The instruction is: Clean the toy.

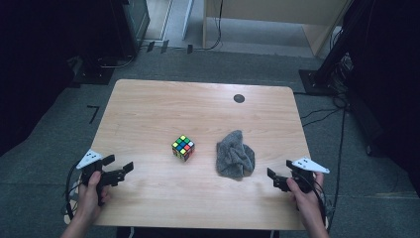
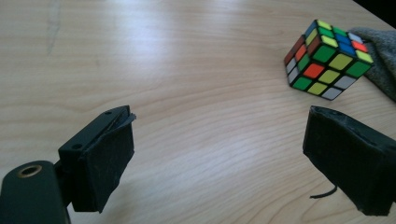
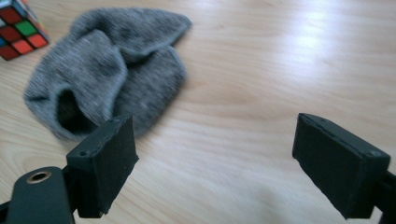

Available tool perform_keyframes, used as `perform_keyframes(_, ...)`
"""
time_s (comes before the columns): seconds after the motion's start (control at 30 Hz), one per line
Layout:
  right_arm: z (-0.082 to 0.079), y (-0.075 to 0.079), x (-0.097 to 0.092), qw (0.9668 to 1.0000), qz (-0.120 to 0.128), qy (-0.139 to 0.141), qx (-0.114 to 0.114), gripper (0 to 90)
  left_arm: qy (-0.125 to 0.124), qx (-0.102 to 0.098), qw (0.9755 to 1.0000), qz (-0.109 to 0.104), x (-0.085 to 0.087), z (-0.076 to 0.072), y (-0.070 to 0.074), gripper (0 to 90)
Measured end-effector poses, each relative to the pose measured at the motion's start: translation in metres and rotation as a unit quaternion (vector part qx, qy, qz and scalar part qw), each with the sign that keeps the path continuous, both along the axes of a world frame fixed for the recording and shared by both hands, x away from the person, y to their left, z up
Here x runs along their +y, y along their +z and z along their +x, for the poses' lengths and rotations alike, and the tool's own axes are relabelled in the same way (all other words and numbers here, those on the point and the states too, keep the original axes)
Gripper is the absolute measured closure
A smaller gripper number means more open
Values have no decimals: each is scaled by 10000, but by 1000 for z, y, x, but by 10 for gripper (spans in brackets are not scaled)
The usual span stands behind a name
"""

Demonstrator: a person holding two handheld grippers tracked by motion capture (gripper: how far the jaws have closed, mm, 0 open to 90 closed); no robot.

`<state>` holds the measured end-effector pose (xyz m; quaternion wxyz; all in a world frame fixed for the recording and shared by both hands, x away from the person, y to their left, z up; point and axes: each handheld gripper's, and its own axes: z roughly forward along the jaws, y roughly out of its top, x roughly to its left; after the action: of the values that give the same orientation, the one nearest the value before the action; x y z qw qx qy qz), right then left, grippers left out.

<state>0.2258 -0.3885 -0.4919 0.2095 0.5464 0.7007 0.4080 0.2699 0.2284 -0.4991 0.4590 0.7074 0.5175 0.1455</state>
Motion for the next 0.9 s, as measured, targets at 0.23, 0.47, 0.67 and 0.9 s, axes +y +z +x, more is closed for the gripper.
perform_keyframes(0.23, -16, -11, -24, 9994, -32, -291, 164, 138, 112, 191, 9994, 261, 13, -8, -10, 90)
perform_keyframes(0.47, -29, -21, -38, 9982, -146, -495, 305, 139, 68, 282, 9973, 678, 18, -17, -12, 90)
perform_keyframes(0.67, -37, -26, -43, 9968, -353, -610, 379, 138, -35, 375, 9949, 935, 15, -21, -15, 91)
perform_keyframes(0.9, -41, -33, -45, 9953, -603, -625, 427, 138, -169, 339, 9906, 1315, 6, -22, -18, 93)
